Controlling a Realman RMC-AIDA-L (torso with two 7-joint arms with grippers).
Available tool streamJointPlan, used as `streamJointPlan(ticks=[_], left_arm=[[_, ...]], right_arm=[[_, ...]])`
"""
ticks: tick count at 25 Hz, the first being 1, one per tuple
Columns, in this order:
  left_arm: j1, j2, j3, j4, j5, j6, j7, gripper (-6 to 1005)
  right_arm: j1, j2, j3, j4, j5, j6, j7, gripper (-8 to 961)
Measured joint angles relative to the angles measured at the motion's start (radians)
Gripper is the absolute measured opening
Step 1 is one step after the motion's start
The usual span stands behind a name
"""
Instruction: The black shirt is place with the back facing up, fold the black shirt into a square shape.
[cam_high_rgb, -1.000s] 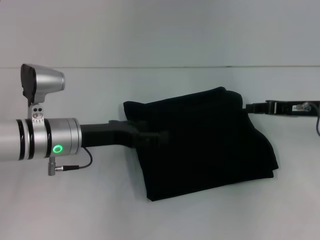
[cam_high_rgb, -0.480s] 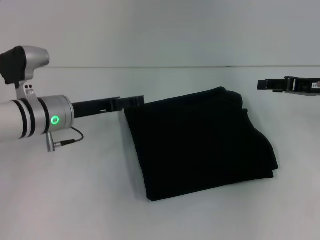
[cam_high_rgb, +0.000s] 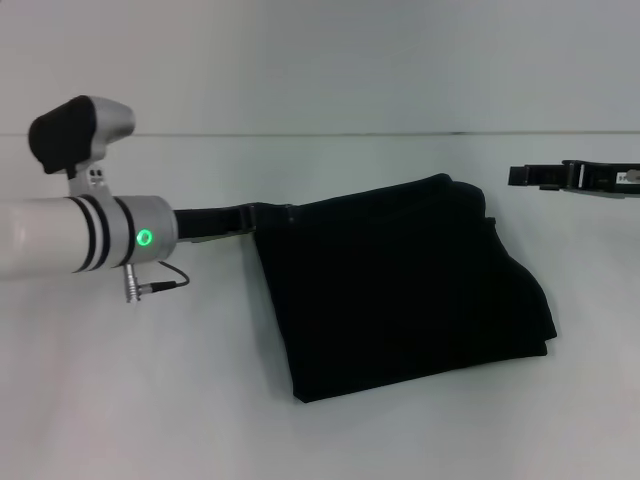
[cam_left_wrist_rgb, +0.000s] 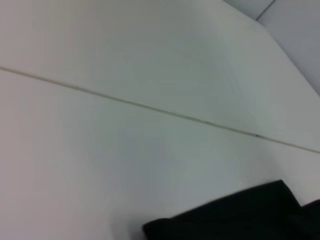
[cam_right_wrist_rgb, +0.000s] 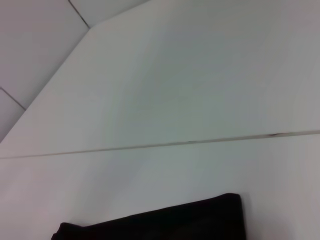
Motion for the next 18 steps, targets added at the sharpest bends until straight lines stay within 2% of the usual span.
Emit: streamJointPlan(ticks=[7,18], left_arm=[[-0.048,-0.001,0.045,-0.047,0.001,-0.044,-0.005,950],[-0.056,-0.003,0.052,-0.058,0.001,-0.099,0.000,909]], right_arm=[[0.000,0.007,-0.001,0.004,-0.003,0.001,-0.009,645],[-0.003,0.009,-0.001,0.005,-0.004,0.003,-0.009,642]])
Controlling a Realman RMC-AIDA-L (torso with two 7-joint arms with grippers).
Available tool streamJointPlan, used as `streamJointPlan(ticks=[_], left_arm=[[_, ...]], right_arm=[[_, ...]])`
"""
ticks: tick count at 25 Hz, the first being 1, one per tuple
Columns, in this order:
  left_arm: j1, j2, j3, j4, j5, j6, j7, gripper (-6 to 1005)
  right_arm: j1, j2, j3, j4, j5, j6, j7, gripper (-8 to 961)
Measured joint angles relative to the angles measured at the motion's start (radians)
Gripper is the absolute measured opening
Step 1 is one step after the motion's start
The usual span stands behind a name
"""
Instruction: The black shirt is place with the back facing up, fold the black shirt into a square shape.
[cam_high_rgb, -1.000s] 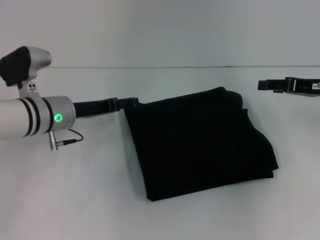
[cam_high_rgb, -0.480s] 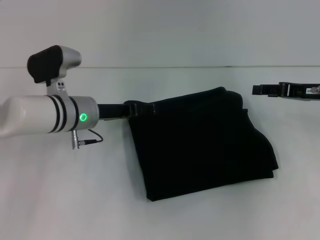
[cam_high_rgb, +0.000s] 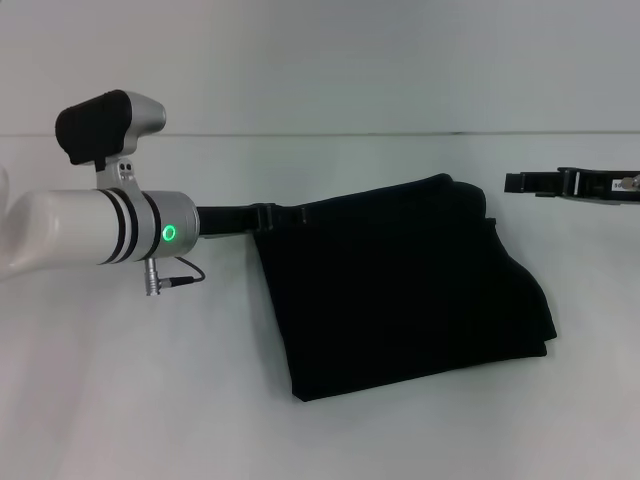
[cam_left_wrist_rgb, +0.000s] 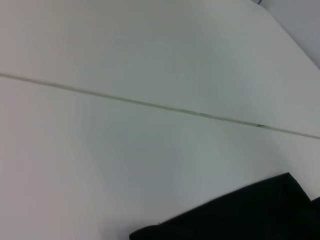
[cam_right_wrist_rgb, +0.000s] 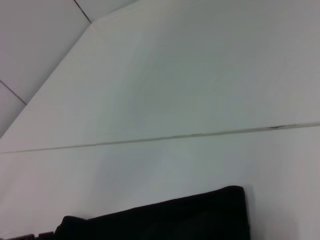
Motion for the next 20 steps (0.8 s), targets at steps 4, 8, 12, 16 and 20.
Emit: streamJointPlan(ticks=[4,8,12,16,20], left_arm=[[0.000,0.000,0.001,0.003,0.006,-0.004,0.048,893],[0.001,0.000,0.002,0.001,0.011,-0.019,0.071,830],[0.001,-0.002,0.014,-0.002,0.012,-0.035,0.071,767],[0.000,-0.004,0.035,-0.005,0.012,-0.048,0.070,667],[-0.001,-0.011,0.038,-0.001,0.010,-0.049,0.070,453]], right_arm=[[-0.002,0.003,0.000,-0.005,0.002,0.002,0.000,647],[-0.002,0.005,0.000,-0.005,0.003,0.002,0.000,645],[-0.002,0.005,0.000,-0.005,0.003,0.002,0.000,643],[-0.002,0.007,0.000,-0.005,0.005,0.002,-0.004,639],[-0.002,0.009,0.005,-0.003,0.005,0.004,-0.011,631]])
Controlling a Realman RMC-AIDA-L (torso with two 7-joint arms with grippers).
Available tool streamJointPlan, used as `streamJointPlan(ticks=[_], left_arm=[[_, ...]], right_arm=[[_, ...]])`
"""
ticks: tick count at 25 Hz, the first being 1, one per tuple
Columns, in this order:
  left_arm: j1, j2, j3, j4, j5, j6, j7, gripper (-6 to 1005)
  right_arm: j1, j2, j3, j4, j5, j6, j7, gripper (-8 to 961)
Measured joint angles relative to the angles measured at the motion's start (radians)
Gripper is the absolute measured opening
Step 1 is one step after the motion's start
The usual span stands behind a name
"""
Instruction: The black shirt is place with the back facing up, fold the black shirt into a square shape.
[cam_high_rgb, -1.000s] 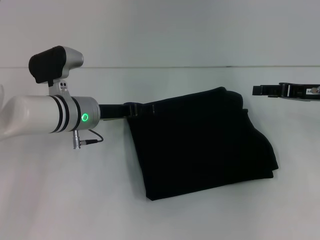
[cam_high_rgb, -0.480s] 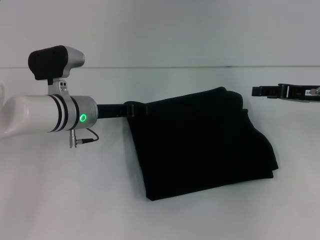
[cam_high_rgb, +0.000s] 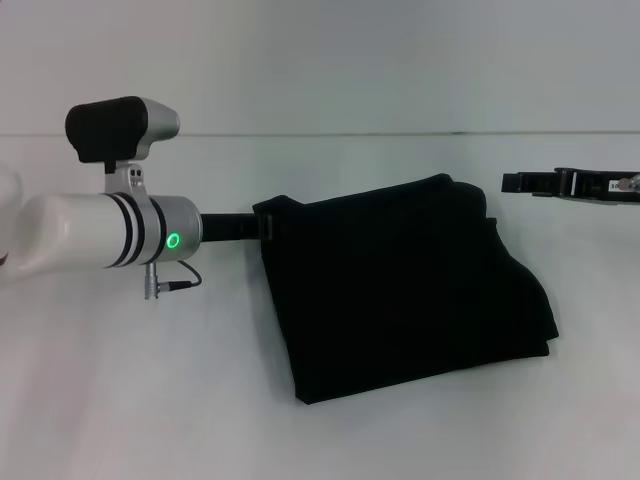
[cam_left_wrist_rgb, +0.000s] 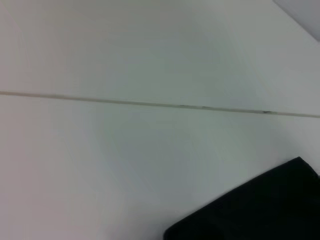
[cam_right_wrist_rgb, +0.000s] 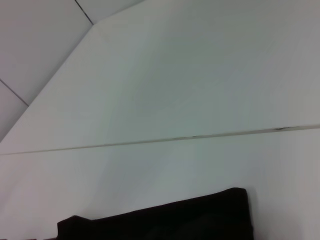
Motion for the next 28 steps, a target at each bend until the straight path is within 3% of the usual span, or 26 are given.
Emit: streamJointPlan(ticks=[11,20,24,28], left_arm=[[-0.037,0.009,0.000,0.047,0.000,0.034,-0.002,45],[-0.047,0.030,0.000,0.070,0.000,0.039,-0.006,22],[-0.047,0.028,0.000,0.069,0.001,0.036,-0.007,21],[-0.047,0.026,0.000,0.067,0.002,0.031,-0.004,28]], right_arm=[[-0.002,0.012,0.003,0.000,0.000,0.009,0.000,610],[0.002,0.013,-0.002,0.002,0.010,-0.002,-0.014,593],[0.010,0.029,-0.002,0.005,0.011,-0.006,-0.049,585],[0.020,0.041,-0.004,0.009,0.011,-0.009,-0.088,424]])
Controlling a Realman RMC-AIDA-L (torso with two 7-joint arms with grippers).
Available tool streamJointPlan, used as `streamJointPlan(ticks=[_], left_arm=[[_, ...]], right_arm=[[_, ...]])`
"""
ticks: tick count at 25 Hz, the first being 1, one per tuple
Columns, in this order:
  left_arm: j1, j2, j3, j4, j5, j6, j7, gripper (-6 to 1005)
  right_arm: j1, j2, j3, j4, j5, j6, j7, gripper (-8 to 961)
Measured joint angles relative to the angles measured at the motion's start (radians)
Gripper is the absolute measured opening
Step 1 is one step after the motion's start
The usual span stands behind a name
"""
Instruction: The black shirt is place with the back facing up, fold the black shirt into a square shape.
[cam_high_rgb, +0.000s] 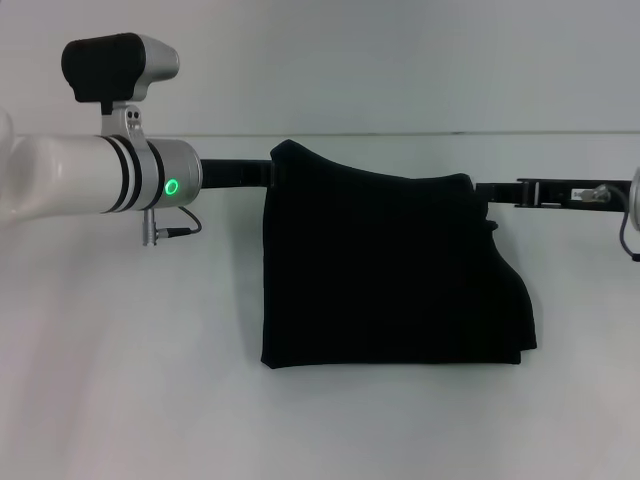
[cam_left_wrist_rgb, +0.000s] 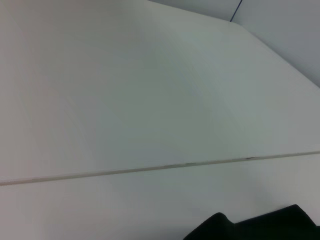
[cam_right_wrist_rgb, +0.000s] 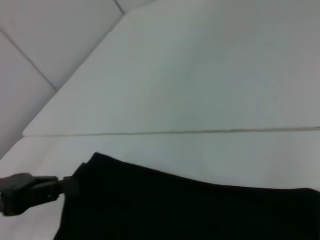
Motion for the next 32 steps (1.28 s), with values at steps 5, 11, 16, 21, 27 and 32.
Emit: streamJointPlan(ticks=[5,11,16,21,27,32], left_arm=[[-0.003,-0.003,0.001,-0.003,0.000,-0.002,0.005,37],[-0.005,-0.005,0.002,-0.003,0.000,-0.002,0.005,47],[-0.007,-0.007,0.002,-0.003,0.000,-0.002,0.006,56],[-0.004,-0.008,0.002,-0.005,-0.001,-0.007,0.006,65],[-0.002,-0.013,0.010,-0.005,-0.001,-0.016,0.006,75],[0.000,-0.015,0.011,-0.005,-0.001,-0.017,0.006,84]], right_arm=[[0.012,0.018,-0.006,0.009,0.000,-0.005,-0.060,219],[0.038,0.023,-0.052,0.074,-0.007,0.074,-0.084,86],[0.039,0.024,-0.086,0.096,-0.007,0.138,-0.084,24],[0.039,0.024,-0.111,0.119,-0.009,0.201,-0.085,12],[0.032,0.037,-0.133,0.111,0.000,0.264,-0.101,13],[0.016,0.036,-0.120,0.078,0.079,0.177,-0.156,13]])
